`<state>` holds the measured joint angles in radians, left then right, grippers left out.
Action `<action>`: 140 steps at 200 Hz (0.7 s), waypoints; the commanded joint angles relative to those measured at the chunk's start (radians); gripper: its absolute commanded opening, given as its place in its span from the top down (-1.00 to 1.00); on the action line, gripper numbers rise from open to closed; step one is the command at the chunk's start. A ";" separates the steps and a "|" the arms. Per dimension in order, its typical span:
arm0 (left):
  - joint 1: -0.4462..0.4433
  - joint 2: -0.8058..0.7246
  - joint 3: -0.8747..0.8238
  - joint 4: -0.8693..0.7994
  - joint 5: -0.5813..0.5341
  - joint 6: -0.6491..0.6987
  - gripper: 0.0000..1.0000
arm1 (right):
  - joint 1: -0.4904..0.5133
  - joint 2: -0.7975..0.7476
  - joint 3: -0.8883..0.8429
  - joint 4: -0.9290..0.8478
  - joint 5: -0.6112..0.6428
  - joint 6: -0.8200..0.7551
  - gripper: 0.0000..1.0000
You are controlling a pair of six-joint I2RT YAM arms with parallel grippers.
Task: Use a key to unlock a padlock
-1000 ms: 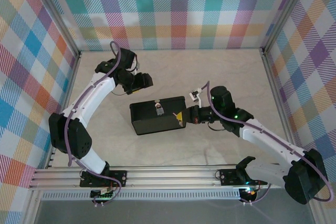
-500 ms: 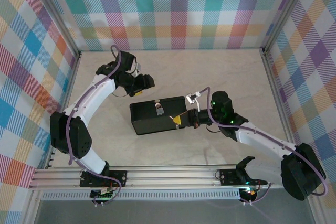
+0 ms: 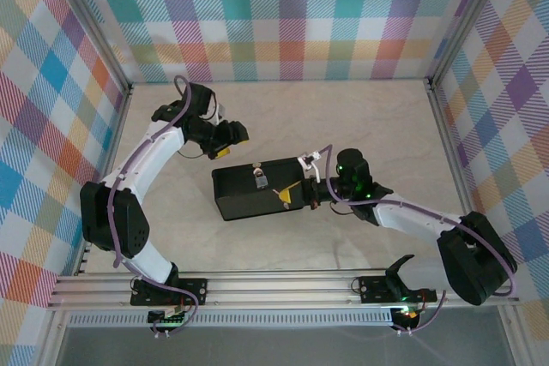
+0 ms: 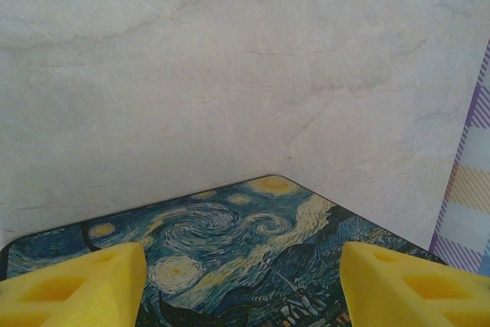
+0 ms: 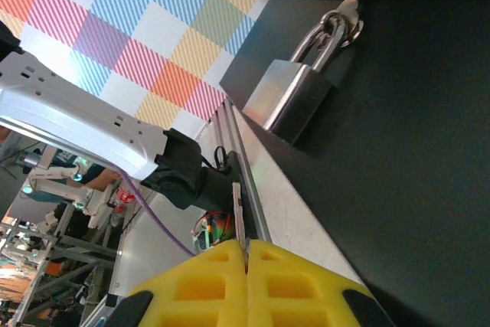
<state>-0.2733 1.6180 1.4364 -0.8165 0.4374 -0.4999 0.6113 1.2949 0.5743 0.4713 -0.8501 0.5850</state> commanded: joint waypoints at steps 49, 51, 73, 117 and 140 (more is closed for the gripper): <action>0.026 0.013 -0.041 -0.061 0.075 0.043 -0.35 | -0.122 0.143 0.105 0.070 -0.135 -0.070 0.96; 0.026 0.012 -0.042 -0.060 0.077 0.043 -0.35 | -0.126 0.148 0.110 0.070 -0.140 -0.072 0.96; 0.026 0.006 -0.063 -0.046 0.105 0.027 -0.34 | -0.162 0.208 0.179 0.033 -0.183 -0.090 0.95; 0.026 -0.070 -0.156 0.003 0.147 -0.062 -0.34 | -0.227 0.301 0.285 -0.008 -0.244 -0.056 0.96; 0.026 -0.104 -0.158 -0.014 0.127 -0.074 -0.35 | -0.233 0.280 0.299 -0.102 -0.254 -0.077 0.96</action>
<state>-0.2527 1.5803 1.2854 -0.8093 0.5453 -0.5388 0.3889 1.5875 0.8383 0.4618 -1.0554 0.5365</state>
